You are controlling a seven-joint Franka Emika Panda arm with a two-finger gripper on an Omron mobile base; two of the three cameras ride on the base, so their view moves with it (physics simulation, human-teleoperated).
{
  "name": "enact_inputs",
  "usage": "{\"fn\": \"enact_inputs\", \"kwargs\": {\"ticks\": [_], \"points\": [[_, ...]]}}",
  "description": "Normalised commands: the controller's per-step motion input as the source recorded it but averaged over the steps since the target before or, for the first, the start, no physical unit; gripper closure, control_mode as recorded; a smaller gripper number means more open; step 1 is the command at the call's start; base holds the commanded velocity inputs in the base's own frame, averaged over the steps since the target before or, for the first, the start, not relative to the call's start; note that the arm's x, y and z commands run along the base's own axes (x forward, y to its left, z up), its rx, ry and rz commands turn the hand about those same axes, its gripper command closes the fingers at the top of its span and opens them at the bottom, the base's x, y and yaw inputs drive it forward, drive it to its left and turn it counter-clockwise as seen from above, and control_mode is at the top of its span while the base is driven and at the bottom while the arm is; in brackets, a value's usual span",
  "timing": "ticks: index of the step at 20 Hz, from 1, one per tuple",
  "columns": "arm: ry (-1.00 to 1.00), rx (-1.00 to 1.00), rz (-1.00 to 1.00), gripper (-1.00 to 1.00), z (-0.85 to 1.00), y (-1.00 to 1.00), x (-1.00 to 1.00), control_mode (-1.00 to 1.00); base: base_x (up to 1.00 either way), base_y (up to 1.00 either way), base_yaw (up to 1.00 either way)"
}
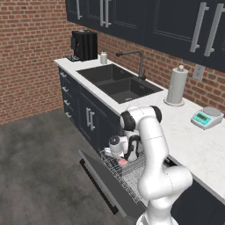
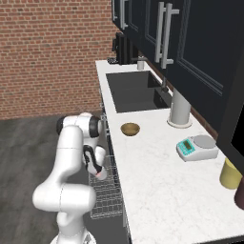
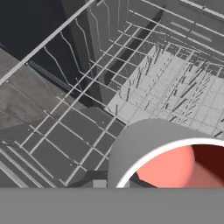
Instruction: Pick up the cup and bowl from the counter, place them in the dishwasher, and close the dishwasher door.
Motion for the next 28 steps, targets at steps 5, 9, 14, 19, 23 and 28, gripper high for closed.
{"fn": "enact_inputs", "kwargs": {"ticks": [5, 9, 14, 19, 23, 28], "points": [[0.00, 0.00, 0.00, 1.00, -0.55, 0.01, 0.09, -1.00, 0.00, 0.00, 0.00], [0.00, -0.02, 0.00, 1.00, -0.60, 0.04, 0.09, -1.00, 0.00, 0.00, 0.00], [0.01, 0.00, 0.00, 1.00, -0.69, 0.02, 0.07, -1.00, 0.00, 0.00, 0.00], [0.05, 0.00, 0.00, -1.00, -0.67, 0.51, -0.07, -1.00, 0.00, 0.00, 0.00], [0.00, 0.00, 0.00, -1.00, -0.09, 0.33, 0.00, -1.00, 0.00, 0.00, 0.00], [0.00, 0.00, 0.00, -1.00, 0.19, 0.00, 0.00, -1.00, 0.00, 0.00, 0.00]]}}
